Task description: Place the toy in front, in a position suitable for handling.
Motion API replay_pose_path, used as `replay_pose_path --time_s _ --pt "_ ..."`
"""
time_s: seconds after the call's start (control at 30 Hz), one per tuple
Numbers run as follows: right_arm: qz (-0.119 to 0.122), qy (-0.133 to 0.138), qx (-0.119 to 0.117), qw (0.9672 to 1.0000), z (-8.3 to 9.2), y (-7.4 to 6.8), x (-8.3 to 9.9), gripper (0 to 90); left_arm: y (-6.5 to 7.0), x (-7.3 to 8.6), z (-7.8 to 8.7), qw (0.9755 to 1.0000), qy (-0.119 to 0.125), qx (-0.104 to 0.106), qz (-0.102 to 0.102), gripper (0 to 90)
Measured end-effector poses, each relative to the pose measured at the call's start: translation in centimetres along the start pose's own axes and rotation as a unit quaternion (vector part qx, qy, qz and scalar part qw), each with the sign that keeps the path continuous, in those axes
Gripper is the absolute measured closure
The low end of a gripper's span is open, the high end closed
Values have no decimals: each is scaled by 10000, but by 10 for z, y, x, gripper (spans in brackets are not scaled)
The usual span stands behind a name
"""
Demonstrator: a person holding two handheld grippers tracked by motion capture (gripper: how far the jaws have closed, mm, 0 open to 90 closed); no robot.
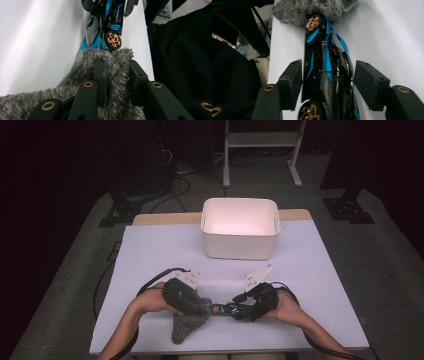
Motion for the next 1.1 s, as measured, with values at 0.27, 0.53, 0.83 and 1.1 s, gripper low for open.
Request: replay_pose_path --time_s 0.27,0.53,0.83,1.1 --pt "-67 -37 20 10000 -4 -5 11 293 4 4 -7 9999 -21 141 -21 713" --pt "12 -204 224 9995 -14 -15 20 216 8 7 -14 9998 -132 160 -52 704" --pt "147 -380 329 9986 -23 -25 32 181 6 7 -18 9998 -140 148 0 704" --pt "450 -285 355 9979 -25 -25 29 231 4 6 -13 9999 -119 59 -9 704"
Point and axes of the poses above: each handheld gripper's, and its own axes: z roughly backward along the jaws, x roughly out of its underside, y roughly to its right, the point moved 1 cm from there along -z, roughly forward along the jaws, and after that the axes turned 8 degrees about -y, right-handed, at the moved point
